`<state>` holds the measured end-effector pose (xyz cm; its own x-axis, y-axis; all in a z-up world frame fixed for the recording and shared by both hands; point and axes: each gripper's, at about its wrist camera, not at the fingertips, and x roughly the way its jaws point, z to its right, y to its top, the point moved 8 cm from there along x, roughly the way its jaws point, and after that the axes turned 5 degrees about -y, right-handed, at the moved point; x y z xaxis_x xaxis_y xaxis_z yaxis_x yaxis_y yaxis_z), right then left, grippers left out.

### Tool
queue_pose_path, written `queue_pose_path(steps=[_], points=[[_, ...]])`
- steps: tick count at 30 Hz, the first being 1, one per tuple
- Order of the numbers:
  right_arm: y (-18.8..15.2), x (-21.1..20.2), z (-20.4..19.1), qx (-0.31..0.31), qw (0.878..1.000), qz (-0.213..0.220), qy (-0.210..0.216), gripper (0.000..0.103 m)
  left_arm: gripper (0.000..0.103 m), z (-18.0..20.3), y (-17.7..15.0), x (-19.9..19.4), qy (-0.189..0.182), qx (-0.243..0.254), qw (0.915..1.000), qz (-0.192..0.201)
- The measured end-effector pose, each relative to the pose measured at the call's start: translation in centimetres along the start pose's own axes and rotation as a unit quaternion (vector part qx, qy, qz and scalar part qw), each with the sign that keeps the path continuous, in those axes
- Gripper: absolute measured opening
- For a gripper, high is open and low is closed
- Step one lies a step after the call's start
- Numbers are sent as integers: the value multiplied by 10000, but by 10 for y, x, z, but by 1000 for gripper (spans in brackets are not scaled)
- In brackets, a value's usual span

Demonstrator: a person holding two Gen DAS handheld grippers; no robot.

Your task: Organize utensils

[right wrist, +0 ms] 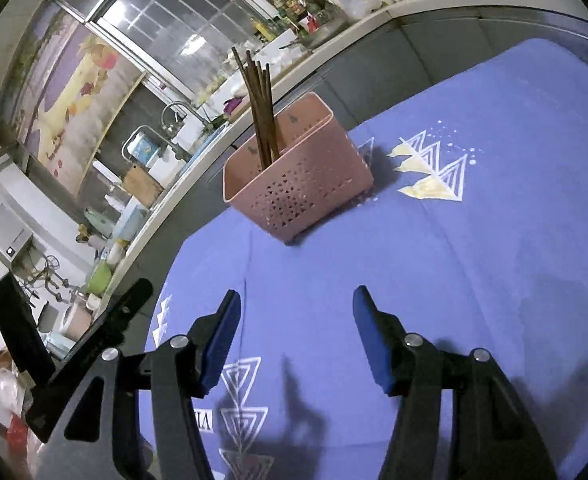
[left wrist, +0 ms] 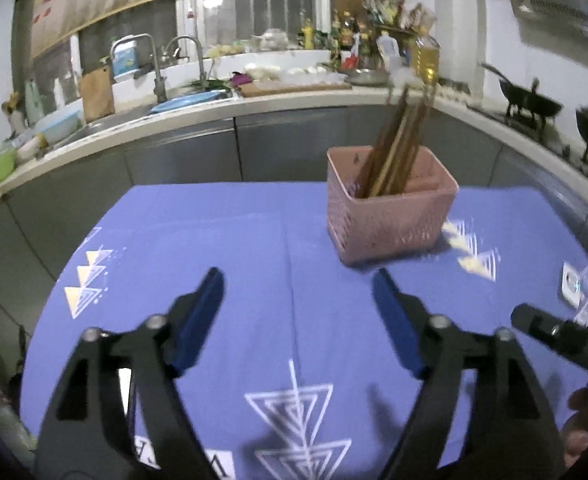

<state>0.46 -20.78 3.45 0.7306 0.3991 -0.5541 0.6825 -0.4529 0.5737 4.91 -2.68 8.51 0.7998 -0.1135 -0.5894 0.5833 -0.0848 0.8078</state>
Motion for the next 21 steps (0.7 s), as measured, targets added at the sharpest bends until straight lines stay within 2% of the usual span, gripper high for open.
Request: queue_pose_path(steps=[3,4,5,8,13,21], points=[[-1,-16,-5,-73,9998,181,48,62,89,6,-6,-9,16,137,9999,12],[-1,-20,-7,-72,9997,235,95,66,96,7,-6,-12,12,170,9998,32],[-1,-24,-8,-58,9995,292,92,71,97,9,-6,-14,-3,196,9998,47],[-1,-33,-5,-14,9992,402,-15,79,97,11,-5,-22,-71,163,9998,73],[0,-35,-1,83,9992,400,-11,79,97,4,-6,-28,-80,-140,9999,-14],[-1,-32,2,91,9994,344,-17,79,97,-3,-8,-28,250,-203,9995,-67]])
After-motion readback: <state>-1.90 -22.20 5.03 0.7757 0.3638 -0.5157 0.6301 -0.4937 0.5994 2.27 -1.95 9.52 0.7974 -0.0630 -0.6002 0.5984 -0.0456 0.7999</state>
